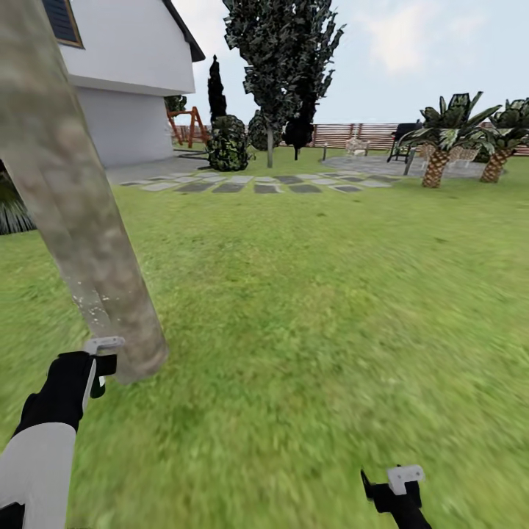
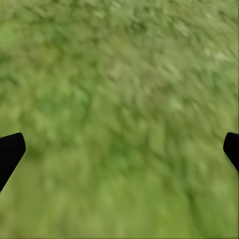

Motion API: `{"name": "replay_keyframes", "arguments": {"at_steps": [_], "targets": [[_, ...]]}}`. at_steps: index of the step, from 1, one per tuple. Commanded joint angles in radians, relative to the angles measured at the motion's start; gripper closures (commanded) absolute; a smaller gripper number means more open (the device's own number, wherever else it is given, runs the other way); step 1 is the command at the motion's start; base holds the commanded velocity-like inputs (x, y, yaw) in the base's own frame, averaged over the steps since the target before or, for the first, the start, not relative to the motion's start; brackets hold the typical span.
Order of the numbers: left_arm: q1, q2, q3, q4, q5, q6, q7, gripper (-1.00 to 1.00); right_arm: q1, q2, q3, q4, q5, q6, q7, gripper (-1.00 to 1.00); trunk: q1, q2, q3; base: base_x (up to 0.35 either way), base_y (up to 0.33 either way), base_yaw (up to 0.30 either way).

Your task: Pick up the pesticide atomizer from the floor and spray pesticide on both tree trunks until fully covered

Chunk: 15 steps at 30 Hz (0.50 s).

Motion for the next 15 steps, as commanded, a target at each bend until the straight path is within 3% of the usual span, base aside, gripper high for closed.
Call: {"name": "replay_keyframes", "arguments": {"at_steps": [1,15], "targets": [[-0.001,-0.001,0.003,-0.001,-0.011,0.004,-0.010,1.00,0.000,0.000,-0.008,0.001,0.008,-0.003,0.002,-1.00,0.000,0.000,-0.001,0.169,-0.244,0.253],[-0.001,-0.001,0.003,-0.001,-0.011,0.003,-0.010,1.00,0.000,0.000,-0.008,0.001,0.008,-0.003,0.002,-1.00,0.000,0.000,-0.001,0.172,-0.244,0.026]]}}
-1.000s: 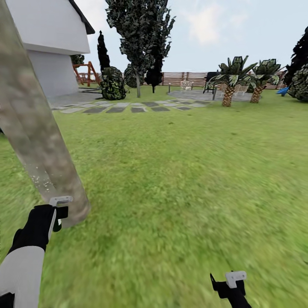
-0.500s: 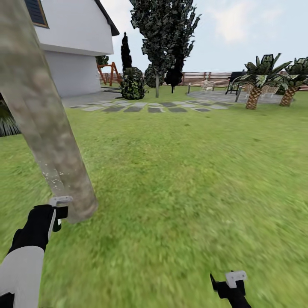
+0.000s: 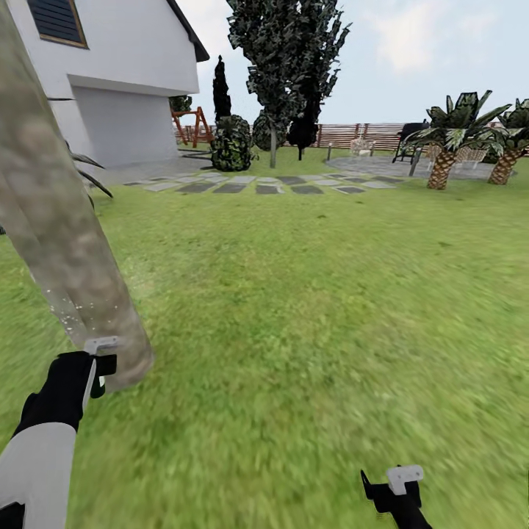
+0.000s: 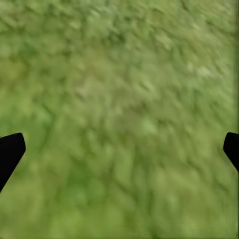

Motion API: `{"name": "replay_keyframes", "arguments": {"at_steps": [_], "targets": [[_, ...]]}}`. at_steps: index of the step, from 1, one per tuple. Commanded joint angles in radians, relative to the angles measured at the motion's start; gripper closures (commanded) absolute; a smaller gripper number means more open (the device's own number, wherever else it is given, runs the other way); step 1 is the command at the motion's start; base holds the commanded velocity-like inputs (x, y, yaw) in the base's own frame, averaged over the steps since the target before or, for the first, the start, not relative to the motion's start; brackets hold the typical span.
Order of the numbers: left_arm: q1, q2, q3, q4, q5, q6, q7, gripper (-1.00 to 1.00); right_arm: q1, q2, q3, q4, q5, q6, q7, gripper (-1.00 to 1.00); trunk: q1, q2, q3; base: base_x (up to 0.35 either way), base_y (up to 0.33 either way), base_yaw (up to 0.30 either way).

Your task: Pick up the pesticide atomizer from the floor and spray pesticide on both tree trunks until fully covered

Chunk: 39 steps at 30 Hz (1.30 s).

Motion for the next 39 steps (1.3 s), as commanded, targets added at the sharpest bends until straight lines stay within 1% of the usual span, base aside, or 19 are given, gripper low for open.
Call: {"name": "replay_keyframes", "arguments": {"at_steps": [1,5,18,20,21,23,24,25,26,27,29,31,33,35,36,37,38,39], "targets": [[-0.001,-0.001,0.002,-0.002,-0.011,0.004,-0.010,1.00,-0.001,0.000,-0.009,0.001,0.008,-0.003,0.002,-1.00,0.000,0.000,-0.001,0.173,-0.244,0.057],[-0.001,-0.001,0.002,-0.002,-0.011,0.004,-0.010,1.00,-0.001,0.000,-0.009,0.002,0.008,-0.003,0.002,-1.00,0.000,0.000,-0.001,0.173,-0.244,0.168],[-0.001,-0.003,0.002,-0.002,-0.008,0.005,-0.012,1.00,-0.001,0.000,-0.009,0.002,0.009,-0.003,0.002,-1.00,0.000,0.000,-0.001,0.165,-0.234,0.274],[-0.001,-0.012,0.002,-0.004,-0.007,0.005,-0.017,1.00,-0.001,0.000,-0.009,0.001,0.009,-0.003,0.002,-1.00,0.000,0.000,-0.001,0.047,-0.061,0.277],[-0.009,-0.024,0.001,-0.013,-0.007,0.006,-0.020,1.00,-0.001,0.000,-0.009,0.001,0.008,-0.003,0.002,-1.00,0.000,0.000,-0.001,0.012,-0.016,0.277],[-0.020,-0.058,-0.001,-0.016,-0.008,0.007,-0.019,1.00,-0.001,0.000,-0.009,0.002,0.008,-0.003,0.002,-1.00,0.000,0.000,-0.001,0.003,-0.004,0.276],[-0.033,-0.068,-0.002,-0.017,-0.009,0.007,-0.017,1.00,-0.001,0.000,-0.009,0.002,0.008,-0.003,0.002,-1.00,0.000,0.000,-0.001,0.001,-0.001,0.260],[-0.045,-0.072,-0.002,-0.017,-0.009,0.008,-0.015,1.00,-0.001,0.000,-0.009,0.002,0.008,-0.003,0.002,-1.00,0.000,0.000,-0.001,0.001,-0.001,0.245],[-0.077,-0.077,-0.002,-0.016,-0.009,0.012,-0.013,1.00,-0.001,0.000,-0.009,0.002,0.008,-0.003,0.002,-1.00,0.000,0.000,-0.001,0.000,0.000,0.211],[-0.105,-0.079,-0.002,-0.016,-0.009,0.014,-0.013,1.00,-0.001,0.000,-0.009,0.002,0.008,-0.003,0.002,-1.00,0.000,0.000,-0.001,0.000,0.000,0.168],[-0.140,-0.078,-0.003,-0.016,-0.010,0.019,-0.013,1.00,-0.001,0.000,-0.009,0.001,0.008,-0.003,0.002,-1.00,0.000,0.000,-0.001,0.000,0.000,0.100],[-0.174,-0.063,-0.003,-0.016,-0.012,0.034,-0.015,1.00,-0.001,0.000,-0.009,0.001,0.008,-0.003,0.002,-1.00,0.000,0.000,-0.001,0.000,0.000,0.028],[-0.181,-0.017,-0.002,-0.016,-0.012,0.042,-0.019,1.00,-0.001,-0.001,-0.009,0.001,0.008,-0.003,0.002,-1.00,0.000,0.000,-0.001,0.000,0.000,0.006],[-0.180,0.050,-0.002,-0.011,-0.009,0.045,-0.023,1.00,-0.001,-0.001,-0.009,0.001,0.008,-0.003,0.001,-1.00,0.000,0.000,-0.001,0.000,0.000,0.001],[-0.177,0.060,-0.003,-0.009,-0.010,0.045,-0.025,1.00,-0.001,-0.001,-0.009,0.001,0.008,-0.003,0.001,-1.00,0.000,0.000,-0.001,0.000,0.000,0.000],[-0.177,0.057,-0.003,-0.008,-0.010,0.045,-0.025,1.00,-0.001,-0.001,-0.009,0.001,0.008,-0.003,0.001,-1.00,0.000,0.000,-0.001,0.000,0.000,0.000],[-0.179,0.052,-0.004,-0.007,-0.010,0.045,-0.025,1.00,-0.001,-0.001,-0.009,0.001,0.008,-0.003,0.001,-1.00,0.000,0.000,-0.001,0.000,0.000,0.000],[-0.181,0.034,-0.014,-0.007,-0.010,0.045,-0.025,1.00,-0.001,-0.001,-0.009,0.000,0.008,-0.003,0.001,-1.00,0.000,0.000,-0.001,0.000,0.000,0.000]]}}
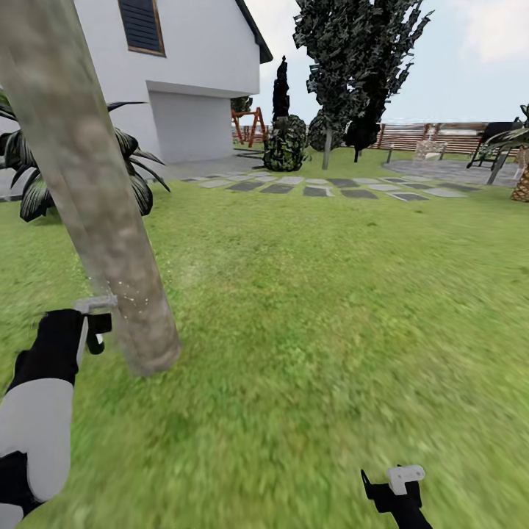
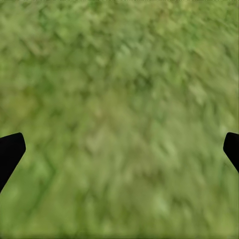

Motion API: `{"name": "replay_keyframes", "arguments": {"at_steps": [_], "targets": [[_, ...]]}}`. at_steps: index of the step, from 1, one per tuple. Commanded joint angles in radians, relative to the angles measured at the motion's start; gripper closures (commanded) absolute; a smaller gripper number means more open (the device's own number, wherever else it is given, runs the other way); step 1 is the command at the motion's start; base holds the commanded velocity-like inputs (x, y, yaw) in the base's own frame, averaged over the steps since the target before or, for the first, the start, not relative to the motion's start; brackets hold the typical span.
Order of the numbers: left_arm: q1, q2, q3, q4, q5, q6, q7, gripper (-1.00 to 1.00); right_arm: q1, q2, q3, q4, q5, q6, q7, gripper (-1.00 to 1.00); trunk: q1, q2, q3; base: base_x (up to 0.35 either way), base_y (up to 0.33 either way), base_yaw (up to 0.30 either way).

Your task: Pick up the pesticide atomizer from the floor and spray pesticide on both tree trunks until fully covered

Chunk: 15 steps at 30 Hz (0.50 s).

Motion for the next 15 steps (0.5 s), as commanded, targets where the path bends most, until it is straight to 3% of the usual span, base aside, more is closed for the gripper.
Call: {"name": "replay_keyframes", "arguments": {"at_steps": [1,2,3,5,6,8,10,12,15], "targets": [[-0.003,-0.024,-0.010,-0.002,-0.021,0.003,-0.008,1.00,-0.001,0.000,-0.009,0.001,0.008,-0.003,0.001,-1.00,0.000,0.000,-0.001,0.000,0.000,0.000],[-0.021,-0.055,-0.020,-0.002,-0.021,0.005,-0.006,1.00,-0.001,0.000,-0.009,0.000,0.008,-0.003,0.001,-1.00,0.000,0.000,-0.001,0.000,0.000,0.000],[-0.036,-0.064,-0.023,-0.001,-0.021,0.007,-0.006,1.00,-0.001,0.000,-0.010,0.000,0.008,-0.003,0.002,-1.00,0.000,0.000,-0.001,0.000,0.000,0.000],[-0.049,-0.059,-0.025,0.000,-0.021,0.030,-0.007,1.00,-0.001,0.000,-0.009,0.000,0.008,-0.003,0.002,-1.00,0.000,0.000,-0.001,0.000,0.000,0.000],[-0.051,-0.047,-0.023,0.001,-0.023,0.041,-0.009,1.00,-0.001,0.000,-0.010,0.000,0.008,-0.003,0.002,-1.00,0.000,0.000,-0.001,0.000,0.000,0.000],[-0.048,0.037,-0.018,0.002,-0.020,0.052,-0.011,1.00,-0.001,0.000,-0.009,0.000,0.008,-0.003,0.002,-1.00,0.000,0.000,-0.001,0.000,0.000,0.000],[-0.043,0.073,-0.023,-0.005,-0.021,0.054,-0.014,1.00,-0.001,0.000,-0.008,0.000,0.008,-0.003,0.002,-1.00,0.000,0.000,-0.001,0.000,0.000,0.000],[-0.039,0.085,-0.032,-0.011,-0.021,0.055,-0.015,1.00,-0.001,0.000,-0.008,0.000,0.008,-0.003,0.002,-1.00,0.000,0.000,-0.001,0.003,-0.004,0.000],[-0.038,0.082,-0.029,-0.012,-0.021,0.055,-0.016,1.00,-0.001,0.000,-0.008,0.000,0.008,-0.003,0.002,-1.00,0.000,0.000,-0.001,0.104,-0.168,0.000]]}}
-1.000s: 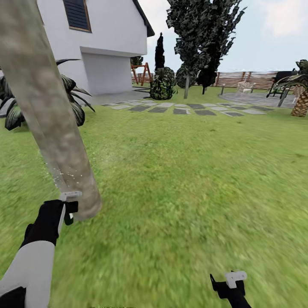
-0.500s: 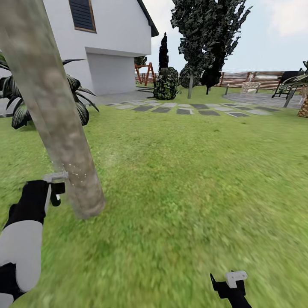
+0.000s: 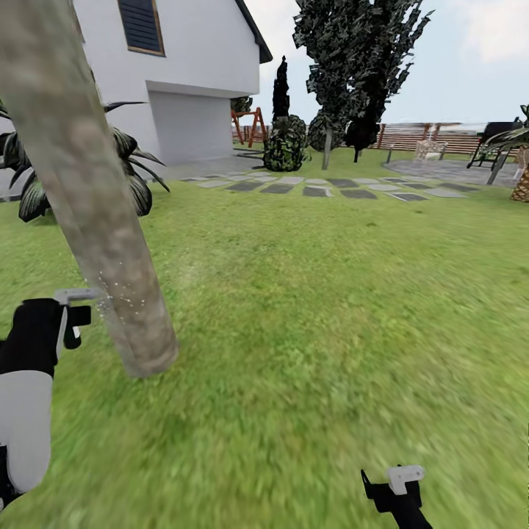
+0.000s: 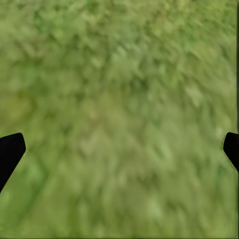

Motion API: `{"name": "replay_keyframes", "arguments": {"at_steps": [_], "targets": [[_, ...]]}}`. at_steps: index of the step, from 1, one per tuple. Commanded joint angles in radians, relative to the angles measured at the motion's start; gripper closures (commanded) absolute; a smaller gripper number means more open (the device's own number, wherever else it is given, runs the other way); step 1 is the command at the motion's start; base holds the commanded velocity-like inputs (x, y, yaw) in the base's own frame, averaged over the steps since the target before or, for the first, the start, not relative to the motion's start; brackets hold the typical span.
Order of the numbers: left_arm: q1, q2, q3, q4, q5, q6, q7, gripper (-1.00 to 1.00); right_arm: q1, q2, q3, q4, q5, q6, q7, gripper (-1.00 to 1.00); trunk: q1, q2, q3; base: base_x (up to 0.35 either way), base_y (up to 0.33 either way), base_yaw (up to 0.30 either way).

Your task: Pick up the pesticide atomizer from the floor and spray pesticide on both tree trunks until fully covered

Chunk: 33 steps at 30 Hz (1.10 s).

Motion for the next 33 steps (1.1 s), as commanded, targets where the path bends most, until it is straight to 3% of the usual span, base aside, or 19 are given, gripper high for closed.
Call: {"name": "replay_keyframes", "arguments": {"at_steps": [1,33], "targets": [[-0.001,-0.001,0.002,-0.001,-0.011,0.004,-0.010,1.00,-0.001,0.000,-0.009,0.001,0.008,-0.003,0.002,-1.00,0.000,0.000,-0.001,0.133,-0.214,0.000],[-0.001,-0.001,0.011,0.011,-0.011,0.003,-0.010,1.00,-0.001,0.000,-0.009,0.001,0.008,-0.003,0.002,-1.00,0.000,0.000,-0.001,0.063,-0.266,0.016]]}}
